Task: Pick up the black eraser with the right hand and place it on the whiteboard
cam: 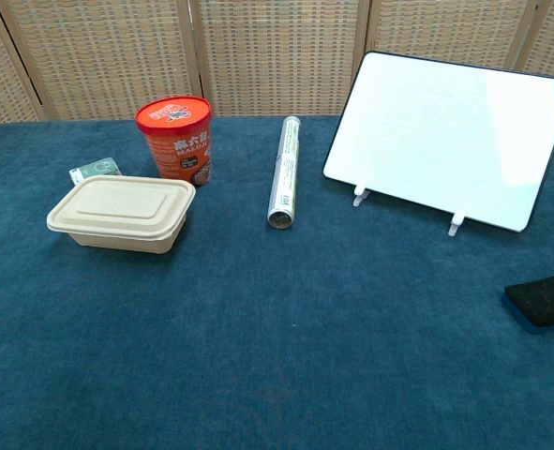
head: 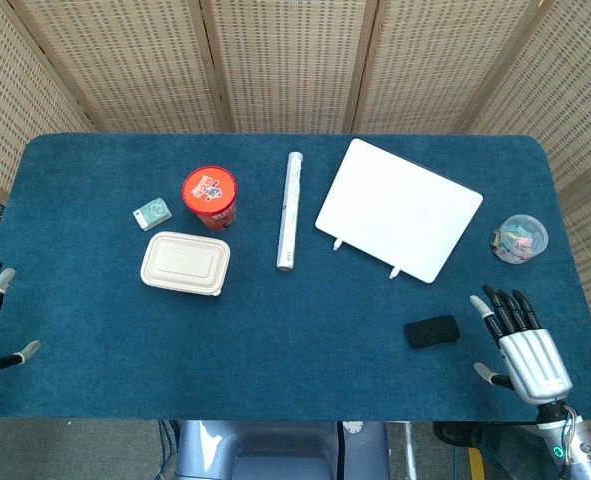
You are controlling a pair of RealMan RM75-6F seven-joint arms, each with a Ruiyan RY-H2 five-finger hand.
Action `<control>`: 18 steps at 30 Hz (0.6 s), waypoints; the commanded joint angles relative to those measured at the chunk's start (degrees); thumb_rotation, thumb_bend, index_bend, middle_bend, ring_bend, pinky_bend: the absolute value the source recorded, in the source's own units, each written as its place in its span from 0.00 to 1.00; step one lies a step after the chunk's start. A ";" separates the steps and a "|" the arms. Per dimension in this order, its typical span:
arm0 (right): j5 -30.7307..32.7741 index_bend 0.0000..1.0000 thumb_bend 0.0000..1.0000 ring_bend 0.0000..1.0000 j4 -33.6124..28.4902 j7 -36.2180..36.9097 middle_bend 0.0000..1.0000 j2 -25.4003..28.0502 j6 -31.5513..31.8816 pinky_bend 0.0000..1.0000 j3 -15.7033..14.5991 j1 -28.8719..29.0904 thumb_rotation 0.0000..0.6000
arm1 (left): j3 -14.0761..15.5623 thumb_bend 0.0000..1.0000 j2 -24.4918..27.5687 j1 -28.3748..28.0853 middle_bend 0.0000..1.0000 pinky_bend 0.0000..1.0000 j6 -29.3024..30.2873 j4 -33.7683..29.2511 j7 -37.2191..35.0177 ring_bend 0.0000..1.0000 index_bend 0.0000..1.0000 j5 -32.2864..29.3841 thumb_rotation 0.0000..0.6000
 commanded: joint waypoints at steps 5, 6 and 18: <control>-0.22 0.00 0.00 0.00 0.30 -1.33 0.00 -0.43 0.32 0.00 0.27 -0.28 1.00 | 0.06 0.00 0.05 0.12 0.00 0.00 0.13 0.01 -0.11 0.00 0.00 0.13 1.00; -0.39 0.00 0.00 0.00 0.53 -1.42 0.00 -0.63 0.54 0.00 0.43 -0.27 1.00 | 0.03 0.00 0.09 0.11 0.00 0.00 0.08 -0.03 -0.16 0.00 0.00 0.09 1.00; -4.03 0.19 0.00 0.03 10.30 12.35 0.14 -4.67 -2.77 0.09 2.86 6.27 1.00 | -0.13 0.00 0.21 0.00 0.00 0.00 -0.37 -0.25 -0.31 0.00 0.00 -0.36 1.00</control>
